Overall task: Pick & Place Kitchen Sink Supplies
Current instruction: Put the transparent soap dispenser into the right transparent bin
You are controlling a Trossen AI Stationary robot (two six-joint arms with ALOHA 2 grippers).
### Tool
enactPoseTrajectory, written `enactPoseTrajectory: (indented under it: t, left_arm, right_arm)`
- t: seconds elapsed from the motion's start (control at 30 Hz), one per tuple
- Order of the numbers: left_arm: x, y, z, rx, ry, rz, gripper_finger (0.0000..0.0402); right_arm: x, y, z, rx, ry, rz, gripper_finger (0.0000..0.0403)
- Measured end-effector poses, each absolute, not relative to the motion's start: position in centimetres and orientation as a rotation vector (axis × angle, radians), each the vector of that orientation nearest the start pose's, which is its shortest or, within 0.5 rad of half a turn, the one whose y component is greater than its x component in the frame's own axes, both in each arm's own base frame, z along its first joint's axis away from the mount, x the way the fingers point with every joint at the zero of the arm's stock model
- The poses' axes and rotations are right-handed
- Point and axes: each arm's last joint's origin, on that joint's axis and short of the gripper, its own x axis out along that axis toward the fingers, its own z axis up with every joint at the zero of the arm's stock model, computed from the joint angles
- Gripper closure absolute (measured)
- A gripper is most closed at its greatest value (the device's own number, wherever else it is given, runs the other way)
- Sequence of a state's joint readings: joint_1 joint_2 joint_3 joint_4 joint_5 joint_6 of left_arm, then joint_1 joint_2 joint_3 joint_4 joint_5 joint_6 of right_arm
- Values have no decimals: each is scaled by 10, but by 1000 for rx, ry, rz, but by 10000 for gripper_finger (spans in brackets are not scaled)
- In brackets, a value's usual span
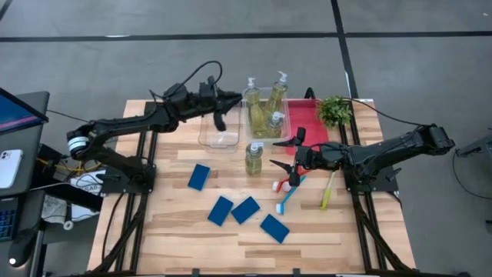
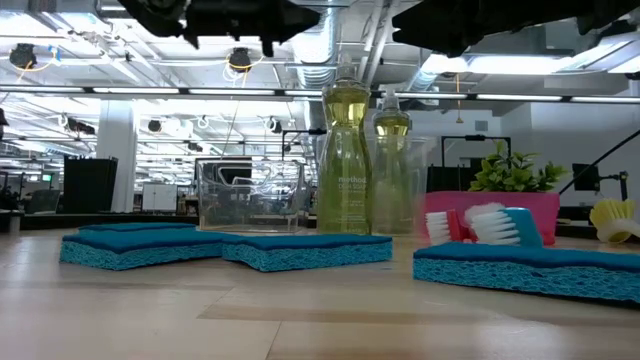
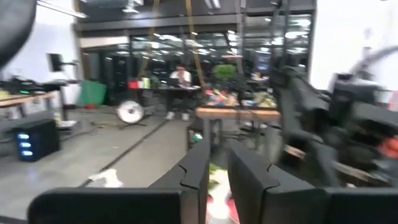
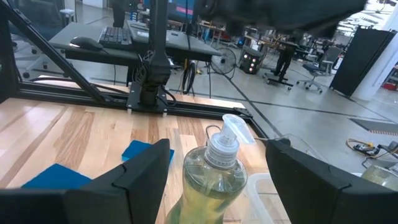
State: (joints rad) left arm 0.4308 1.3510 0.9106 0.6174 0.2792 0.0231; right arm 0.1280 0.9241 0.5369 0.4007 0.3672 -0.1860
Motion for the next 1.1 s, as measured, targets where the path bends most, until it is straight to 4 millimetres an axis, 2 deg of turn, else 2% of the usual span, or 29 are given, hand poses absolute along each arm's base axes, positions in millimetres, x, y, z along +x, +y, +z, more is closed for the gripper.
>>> enactPoseTrajectory:
  t: [0.13,0.4,0.57,0.87,1.1]
  left_arm:
    - [270,104,307,67,-114,63,320]
    - [272,70,262,112,4,-54,289]
    - [276,53,254,152,20,-116,274]
    - [287,49,232,123,90,-142,253]
    - [300,52,217,101,53,-135,252]
  right_arm:
    - [205,16,279,-181,6,-240,143]
    - [205,16,279,-180,5,-240,143]
    - [205,16,279,-179,5,-240,143]
    - [205,16,279,-178,5,-241,143]
    - [205,16,279,-178,5,-241,143]
